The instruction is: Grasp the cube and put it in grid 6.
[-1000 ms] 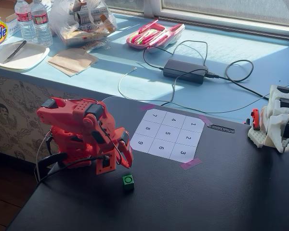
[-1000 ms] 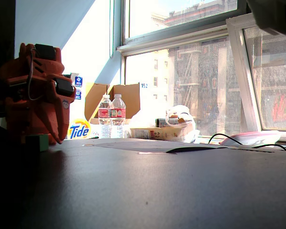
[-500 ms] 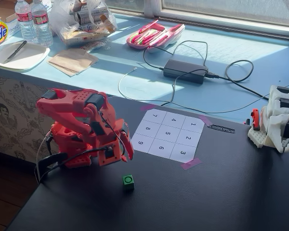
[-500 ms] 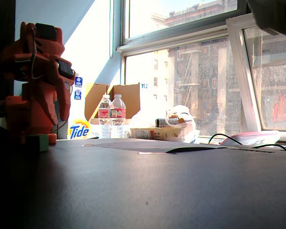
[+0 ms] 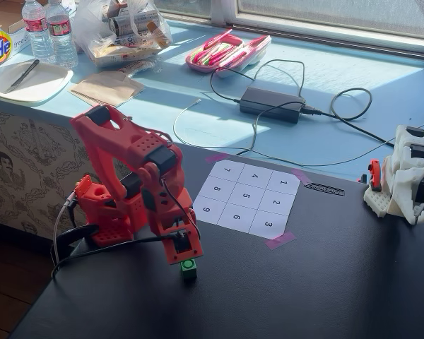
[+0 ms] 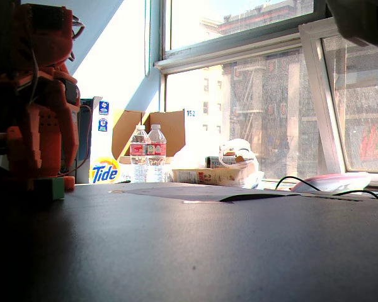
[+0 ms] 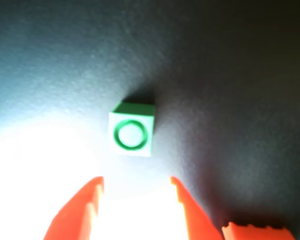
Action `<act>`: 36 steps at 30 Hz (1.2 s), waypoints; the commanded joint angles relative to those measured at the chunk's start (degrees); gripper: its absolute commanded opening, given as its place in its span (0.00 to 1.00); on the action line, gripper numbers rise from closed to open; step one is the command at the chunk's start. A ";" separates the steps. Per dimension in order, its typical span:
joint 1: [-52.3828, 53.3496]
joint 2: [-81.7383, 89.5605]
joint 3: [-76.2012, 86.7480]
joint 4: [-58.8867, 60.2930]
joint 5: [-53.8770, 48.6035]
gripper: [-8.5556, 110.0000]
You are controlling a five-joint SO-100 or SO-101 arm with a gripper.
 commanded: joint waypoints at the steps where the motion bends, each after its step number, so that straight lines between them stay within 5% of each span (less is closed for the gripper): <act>1: 1.58 -0.26 2.90 -6.24 -2.90 0.27; 14: 5.54 -4.48 7.56 -21.36 -4.04 0.31; 18: 4.75 -4.48 9.84 -22.59 -5.01 0.22; 21: 4.13 -4.48 12.04 -25.58 -4.48 0.07; 26: 3.16 0.62 14.06 -28.30 -1.85 0.07; 36: -23.03 19.78 12.57 -17.49 20.04 0.07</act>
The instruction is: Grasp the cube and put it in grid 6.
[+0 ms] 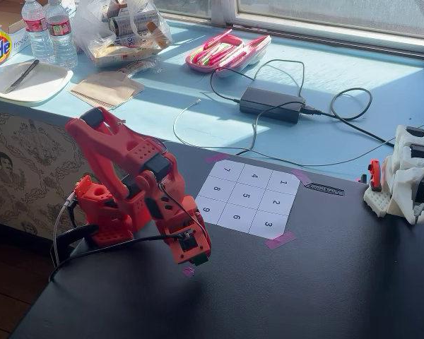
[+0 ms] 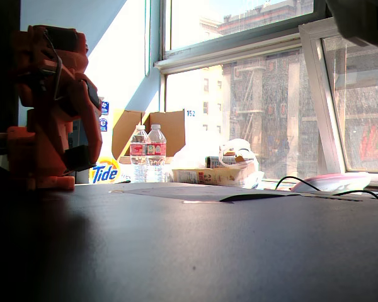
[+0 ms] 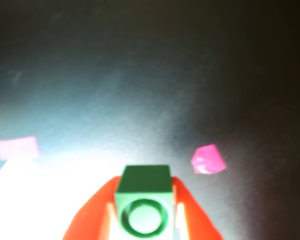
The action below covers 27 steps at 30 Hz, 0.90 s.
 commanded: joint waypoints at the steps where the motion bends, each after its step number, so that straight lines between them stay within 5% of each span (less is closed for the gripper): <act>1: -12.66 4.22 -1.93 2.81 7.82 0.07; 11: -30.50 -15.82 -13.18 5.54 6.15 0.07; 27: -34.19 -44.21 -33.22 0.79 0.26 0.07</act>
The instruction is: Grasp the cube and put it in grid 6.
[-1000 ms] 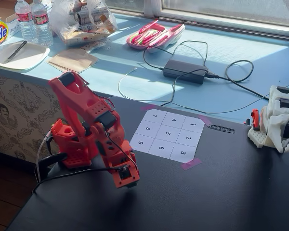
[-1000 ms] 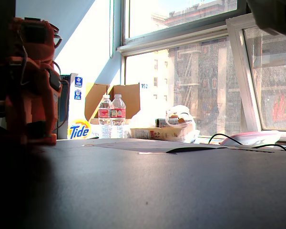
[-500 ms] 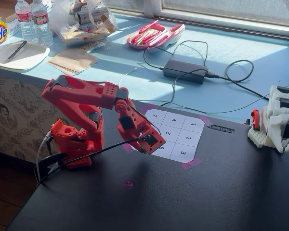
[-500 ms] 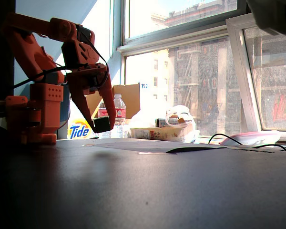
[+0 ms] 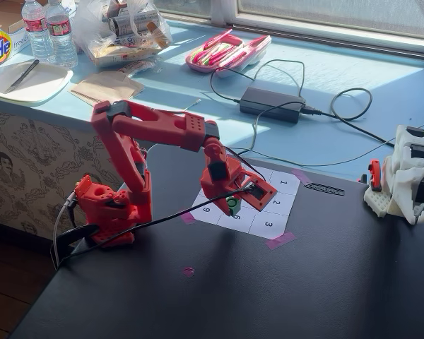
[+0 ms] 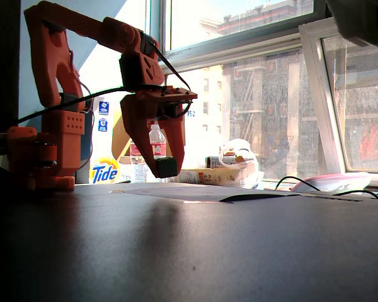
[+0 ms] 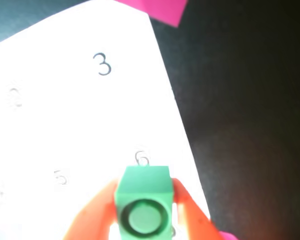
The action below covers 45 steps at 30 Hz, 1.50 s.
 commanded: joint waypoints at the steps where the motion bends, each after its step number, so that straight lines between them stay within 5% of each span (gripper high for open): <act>1: -1.23 -4.04 -4.39 -2.46 -0.53 0.07; 9: -2.37 -6.15 -3.34 -5.27 -2.72 0.07; 17: -0.62 -2.64 -3.34 -1.49 -3.43 0.26; 27: 8.53 13.45 -2.11 -3.60 0.18 0.27; 34: 17.49 39.37 8.79 -1.67 15.56 0.07; 45: 22.85 53.61 14.68 21.36 26.72 0.07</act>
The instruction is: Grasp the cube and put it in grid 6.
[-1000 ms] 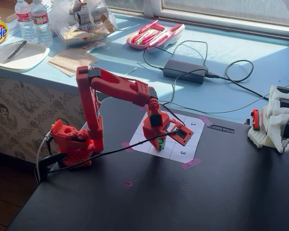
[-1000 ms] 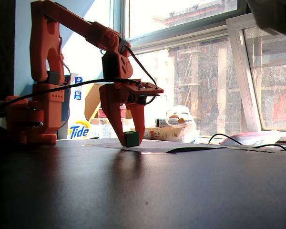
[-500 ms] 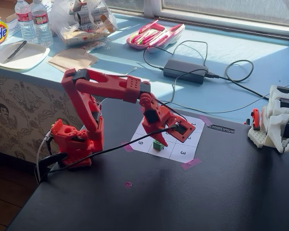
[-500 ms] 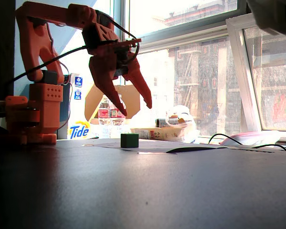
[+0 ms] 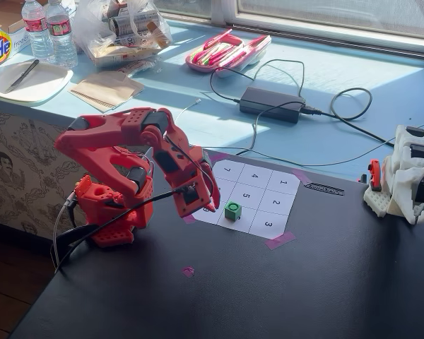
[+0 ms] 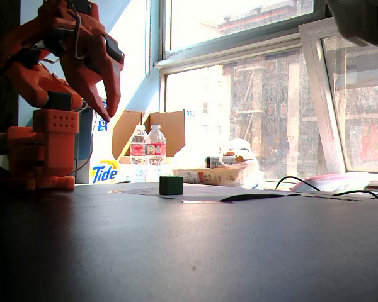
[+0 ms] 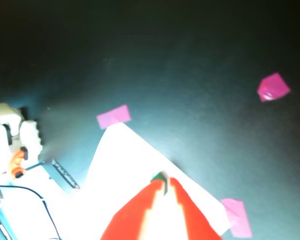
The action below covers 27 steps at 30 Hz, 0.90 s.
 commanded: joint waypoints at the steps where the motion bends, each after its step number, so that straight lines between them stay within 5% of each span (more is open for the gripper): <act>1: 1.85 4.13 2.64 3.52 1.76 0.07; 27: 5.62 19.42 32.43 -7.12 4.04 0.08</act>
